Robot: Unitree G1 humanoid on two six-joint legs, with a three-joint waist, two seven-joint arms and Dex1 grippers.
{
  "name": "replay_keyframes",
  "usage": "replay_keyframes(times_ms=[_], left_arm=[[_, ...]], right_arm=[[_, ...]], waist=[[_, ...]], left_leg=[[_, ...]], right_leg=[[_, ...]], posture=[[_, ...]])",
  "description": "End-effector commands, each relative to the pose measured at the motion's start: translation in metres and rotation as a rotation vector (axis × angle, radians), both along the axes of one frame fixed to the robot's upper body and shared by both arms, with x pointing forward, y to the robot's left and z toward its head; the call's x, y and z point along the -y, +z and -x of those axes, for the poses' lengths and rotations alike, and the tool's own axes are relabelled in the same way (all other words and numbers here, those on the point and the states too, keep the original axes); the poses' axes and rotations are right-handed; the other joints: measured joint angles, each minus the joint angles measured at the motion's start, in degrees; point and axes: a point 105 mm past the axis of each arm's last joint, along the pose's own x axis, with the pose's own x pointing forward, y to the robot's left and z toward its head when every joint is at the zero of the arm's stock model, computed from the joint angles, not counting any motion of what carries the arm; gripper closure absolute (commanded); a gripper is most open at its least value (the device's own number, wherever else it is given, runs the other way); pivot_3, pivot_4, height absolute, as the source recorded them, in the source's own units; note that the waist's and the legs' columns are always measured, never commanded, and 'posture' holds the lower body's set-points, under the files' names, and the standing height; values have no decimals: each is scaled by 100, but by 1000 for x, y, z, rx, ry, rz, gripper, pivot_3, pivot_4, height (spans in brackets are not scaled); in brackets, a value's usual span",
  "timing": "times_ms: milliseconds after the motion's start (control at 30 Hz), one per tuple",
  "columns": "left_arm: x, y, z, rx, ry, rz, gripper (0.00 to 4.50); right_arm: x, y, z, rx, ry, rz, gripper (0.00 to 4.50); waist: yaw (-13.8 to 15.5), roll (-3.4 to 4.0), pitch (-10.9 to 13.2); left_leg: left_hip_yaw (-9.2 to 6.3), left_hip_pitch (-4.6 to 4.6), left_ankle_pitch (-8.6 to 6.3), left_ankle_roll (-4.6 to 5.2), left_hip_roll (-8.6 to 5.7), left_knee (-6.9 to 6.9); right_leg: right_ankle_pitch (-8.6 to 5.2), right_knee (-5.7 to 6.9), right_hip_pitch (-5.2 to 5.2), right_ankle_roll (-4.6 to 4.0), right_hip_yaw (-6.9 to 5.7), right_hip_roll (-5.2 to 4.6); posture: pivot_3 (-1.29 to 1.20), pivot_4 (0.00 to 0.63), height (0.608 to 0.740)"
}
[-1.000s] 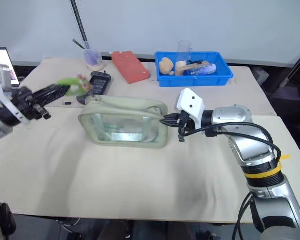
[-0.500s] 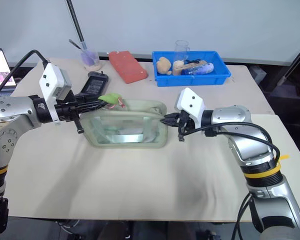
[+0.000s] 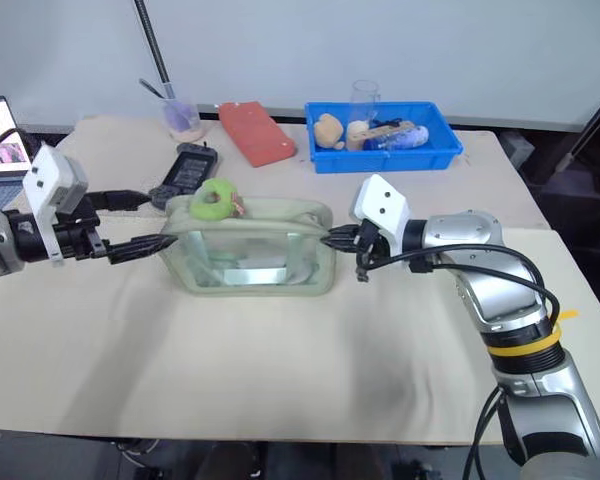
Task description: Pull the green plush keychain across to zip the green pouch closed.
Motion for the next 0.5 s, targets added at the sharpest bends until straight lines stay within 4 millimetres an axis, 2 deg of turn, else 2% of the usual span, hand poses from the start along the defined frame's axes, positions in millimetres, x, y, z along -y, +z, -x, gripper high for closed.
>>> replay_keyframes(times_ms=[33, 100, 367, 467, 500], left_arm=[[-1, -5, -4, 45, 19, 24, 284], [-1, -12, -7, 44, 27, 25, 844], [-3, -19, -15, 48, 32, 52, 4449], [-1, -19, -16, 51, 24, 53, 4483], [-1, -18, -17, 52, 24, 52, 4500]], right_arm=[[-2, 17, 2, 70, 23, -11, 4500], [-3, 17, 2, 70, 27, -10, 4500], [-4, 20, 4, 70, 37, -5, 4500], [-5, 23, 6, 68, 44, -13, 4500], [-6, 25, 6, 59, 49, -25, 4114]], waist=[[13, 0, 0], [11, 0, 0], [-8, 0, 0], [-5, 0, 0], [-6, 0, 0]], left_leg=[[5, -1, 0, 0, 4, 1], [15, -1, 0, 0, 10, 1], [21, -1, 0, 0, 25, 0], [21, -1, 0, 0, 25, 0], [21, -1, 0, 0, 25, 0]], right_leg=[[-3, 0, 1, -6, -1, 0], [2, -1, 0, -12, 0, 1], [21, 0, -5, 8, -1, 15], [21, 0, -5, 8, -2, 14], [20, 0, -5, 8, -2, 14]], posture=[[0, 150, 740], [0, 150, 740], [0, 150, 740], [0, 150, 740], [0, 150, 740]])
